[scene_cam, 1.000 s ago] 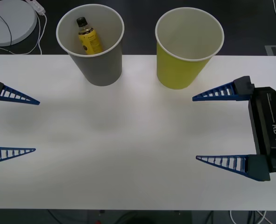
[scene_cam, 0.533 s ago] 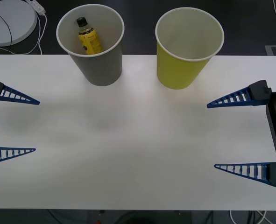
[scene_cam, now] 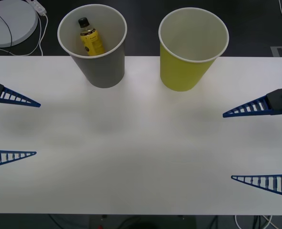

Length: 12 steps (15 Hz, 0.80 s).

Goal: Put the can into the green bin and the plastic bottle into the gray bin

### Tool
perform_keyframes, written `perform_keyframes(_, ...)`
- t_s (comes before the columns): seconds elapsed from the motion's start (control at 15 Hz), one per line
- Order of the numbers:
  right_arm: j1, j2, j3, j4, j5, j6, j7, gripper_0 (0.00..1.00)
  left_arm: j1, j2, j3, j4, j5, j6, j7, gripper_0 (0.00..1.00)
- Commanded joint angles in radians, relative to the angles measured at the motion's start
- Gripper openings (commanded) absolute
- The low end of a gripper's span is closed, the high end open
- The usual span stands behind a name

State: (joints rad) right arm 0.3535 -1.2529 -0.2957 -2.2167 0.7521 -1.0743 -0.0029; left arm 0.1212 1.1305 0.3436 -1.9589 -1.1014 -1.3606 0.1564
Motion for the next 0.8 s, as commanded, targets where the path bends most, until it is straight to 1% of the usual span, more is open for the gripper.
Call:
perform_keyframes(0.07,0.002,0.024,-0.017,-0.012,0.027,-0.003,-0.006,1.00,0.000,0.000,0.000,0.000,0.000,0.000,0.000,1.00)
perform_keyframes(0.27,0.002,0.026,-0.040,-0.009,0.039,-0.003,-0.020,1.00,0.000,0.000,0.000,0.000,0.000,0.000,0.000,1.00)
perform_keyframes(0.4,-0.008,0.017,-0.060,0.023,0.038,-0.013,-0.034,1.00,0.000,0.000,0.000,0.000,0.000,0.000,0.000,1.00)
perform_keyframes(0.8,-0.079,0.013,-0.068,0.172,0.024,-0.174,-0.035,1.00,0.000,0.000,0.000,0.000,0.000,0.000,0.000,1.00)
